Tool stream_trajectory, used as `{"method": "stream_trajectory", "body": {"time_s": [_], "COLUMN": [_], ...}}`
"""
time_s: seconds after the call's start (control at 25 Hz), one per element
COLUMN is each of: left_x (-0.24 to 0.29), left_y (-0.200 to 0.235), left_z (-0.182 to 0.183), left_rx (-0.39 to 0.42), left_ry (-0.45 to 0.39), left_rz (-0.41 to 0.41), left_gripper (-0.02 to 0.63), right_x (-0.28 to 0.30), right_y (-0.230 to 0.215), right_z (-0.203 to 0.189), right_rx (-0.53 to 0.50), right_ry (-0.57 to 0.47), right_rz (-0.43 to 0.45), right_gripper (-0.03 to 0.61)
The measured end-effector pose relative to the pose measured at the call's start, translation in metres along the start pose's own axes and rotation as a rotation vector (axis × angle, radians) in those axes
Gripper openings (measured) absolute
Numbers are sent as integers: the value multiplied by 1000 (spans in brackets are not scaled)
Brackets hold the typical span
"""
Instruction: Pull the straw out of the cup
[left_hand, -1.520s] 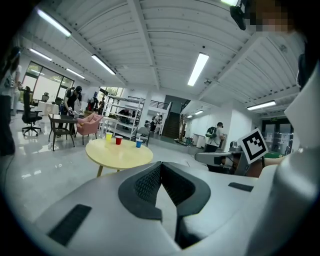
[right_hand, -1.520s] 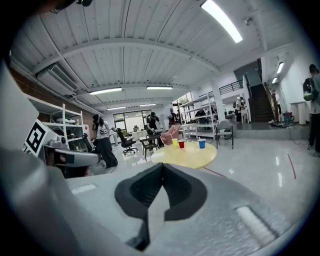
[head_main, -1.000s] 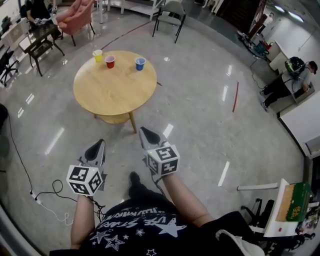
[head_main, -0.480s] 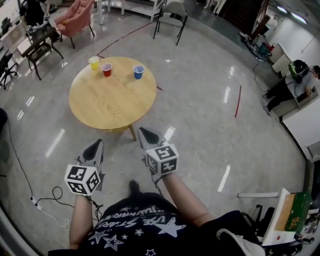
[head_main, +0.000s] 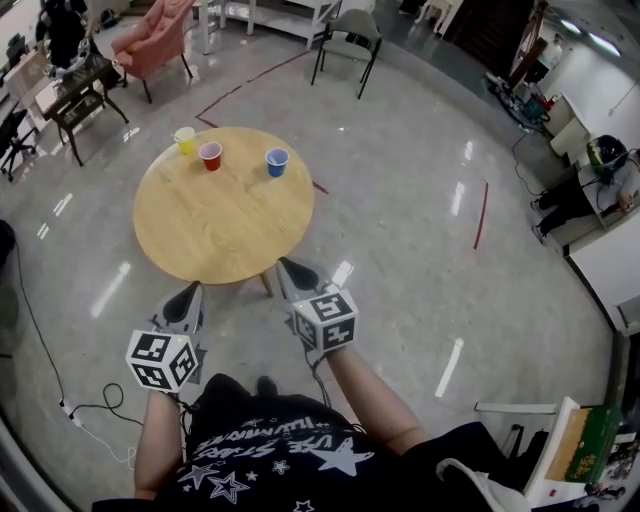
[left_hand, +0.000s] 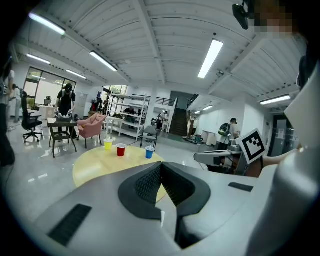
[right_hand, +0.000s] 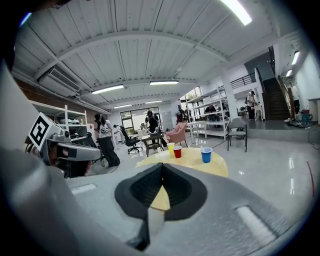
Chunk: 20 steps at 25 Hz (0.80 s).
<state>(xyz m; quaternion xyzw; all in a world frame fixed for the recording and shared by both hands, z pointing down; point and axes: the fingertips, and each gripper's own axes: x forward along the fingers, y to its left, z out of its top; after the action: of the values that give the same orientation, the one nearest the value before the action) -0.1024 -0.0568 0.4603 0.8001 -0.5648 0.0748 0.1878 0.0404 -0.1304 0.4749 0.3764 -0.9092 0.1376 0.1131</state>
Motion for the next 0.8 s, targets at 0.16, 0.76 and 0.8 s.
{"method": "stream_trajectory", "body": {"time_s": [0.16,0.76,0.8], "left_x": [12,103,109], "left_y": [8,67,74], "left_z": [13,44,45], "left_rx": [8,6,3], "left_ry": [-8,8,14], "left_rz": [-1,-72,-75], "left_gripper": [5,5,5], "right_x": [10,82,90], "right_y": [-13,-75,-79], "right_z": [5,19,21], "right_rx": [10,18,22], "right_ry": [0,37,42], "right_rz": [-17,-141,-150], "right_gripper": [0,0,0]}}
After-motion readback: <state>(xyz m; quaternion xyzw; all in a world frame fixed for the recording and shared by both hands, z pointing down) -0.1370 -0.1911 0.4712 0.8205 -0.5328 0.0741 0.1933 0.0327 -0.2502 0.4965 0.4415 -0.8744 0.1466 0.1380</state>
